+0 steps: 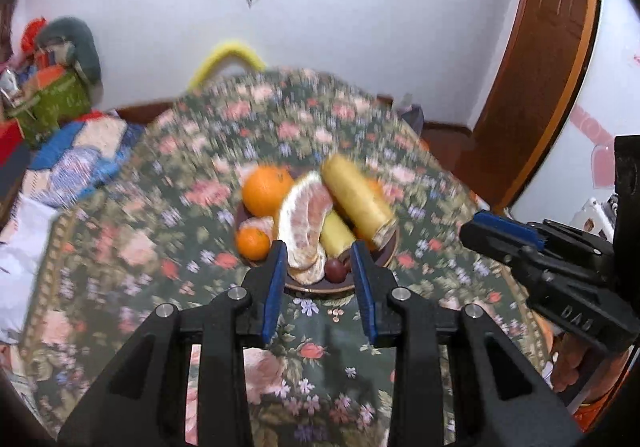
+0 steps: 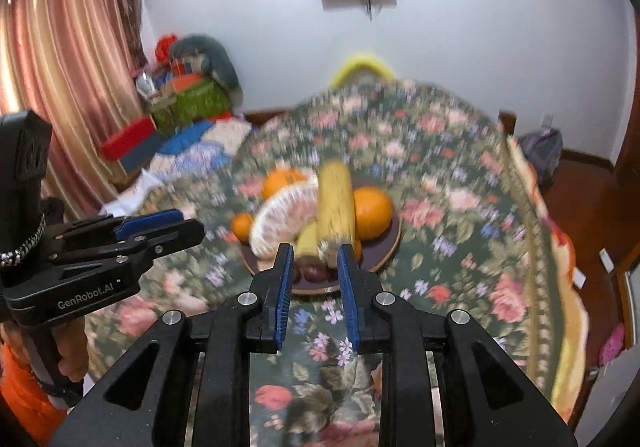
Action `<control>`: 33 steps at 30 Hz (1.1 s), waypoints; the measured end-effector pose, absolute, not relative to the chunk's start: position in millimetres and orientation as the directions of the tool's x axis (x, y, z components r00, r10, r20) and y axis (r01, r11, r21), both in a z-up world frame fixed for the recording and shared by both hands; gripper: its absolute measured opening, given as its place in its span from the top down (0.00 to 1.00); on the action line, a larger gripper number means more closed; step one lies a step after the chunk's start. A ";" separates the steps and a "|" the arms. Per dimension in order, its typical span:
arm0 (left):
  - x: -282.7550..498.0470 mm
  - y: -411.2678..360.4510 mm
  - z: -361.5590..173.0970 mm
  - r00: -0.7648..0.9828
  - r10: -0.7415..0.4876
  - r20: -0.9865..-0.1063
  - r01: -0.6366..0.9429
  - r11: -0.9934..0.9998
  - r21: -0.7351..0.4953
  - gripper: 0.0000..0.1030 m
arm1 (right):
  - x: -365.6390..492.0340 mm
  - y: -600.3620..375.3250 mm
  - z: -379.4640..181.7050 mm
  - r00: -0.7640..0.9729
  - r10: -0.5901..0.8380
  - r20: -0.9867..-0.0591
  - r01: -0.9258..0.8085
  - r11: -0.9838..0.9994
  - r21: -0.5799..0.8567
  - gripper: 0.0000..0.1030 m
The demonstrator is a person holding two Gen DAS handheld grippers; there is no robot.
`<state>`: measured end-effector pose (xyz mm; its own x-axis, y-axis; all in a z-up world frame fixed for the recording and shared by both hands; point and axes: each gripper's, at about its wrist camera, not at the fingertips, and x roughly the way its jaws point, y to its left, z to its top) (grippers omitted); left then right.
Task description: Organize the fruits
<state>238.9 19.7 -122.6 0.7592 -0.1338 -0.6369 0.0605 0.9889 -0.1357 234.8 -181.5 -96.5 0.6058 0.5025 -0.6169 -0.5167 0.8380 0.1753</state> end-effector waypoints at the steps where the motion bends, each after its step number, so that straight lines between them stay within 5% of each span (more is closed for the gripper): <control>1: 231.7 19.1 -112.3 0.776 -0.124 -0.618 0.060 0.990 -0.124 0.69 | 227.0 -184.1 -85.4 0.624 0.506 -0.595 -0.518 0.838 0.170 0.80; 4: 201.2 14.3 -78.4 0.831 -0.103 -0.546 0.060 0.994 -0.097 0.68 | 201.3 -192.9 -52.3 0.683 0.514 -0.520 -0.516 0.842 0.155 0.80; 8: 159.1 8.0 -38.4 0.894 -0.086 -0.439 0.056 0.995 -0.081 0.51 | 164.7 -205.6 -13.3 0.746 0.522 -0.414 -0.505 0.848 0.158 0.77; 12: 118.0 2.5 -6.5 0.940 -0.070 -0.334 0.054 0.997 -0.057 0.35 | 129.8 -212.4 15.6 0.793 0.517 -0.323 -0.498 0.855 0.144 0.56; 16: 86.6 0.1 14.1 0.961 -0.071 -0.268 0.059 0.997 -0.055 0.31 | 100.7 -213.8 33.9 0.827 0.503 -0.252 -0.491 0.864 0.113 0.41; 19: 68.4 -1.0 22.6 0.974 -0.056 -0.218 0.044 0.997 -0.056 0.14 | 84.7 -213.1 41.9 0.850 0.485 -0.207 -0.477 0.874 0.089 0.23; 27: 40.2 -2.1 26.1 0.986 -0.019 -0.166 0.013 0.999 -0.038 0.01 | 76.8 -210.8 39.5 0.882 0.439 -0.171 -0.433 0.898 0.076 0.02; 33: 35.8 -1.0 24.2 0.984 -0.021 -0.176 0.013 0.999 -0.045 0.00 | 68.4 -211.0 39.6 0.889 0.427 -0.165 -0.421 0.904 0.071 0.00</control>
<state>35.8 -1.0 24.2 0.9842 -0.0212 -0.1759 0.0133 0.9989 -0.0455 68.4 -211.0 39.6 0.8893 0.4267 -0.1648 -0.4207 0.9044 0.0711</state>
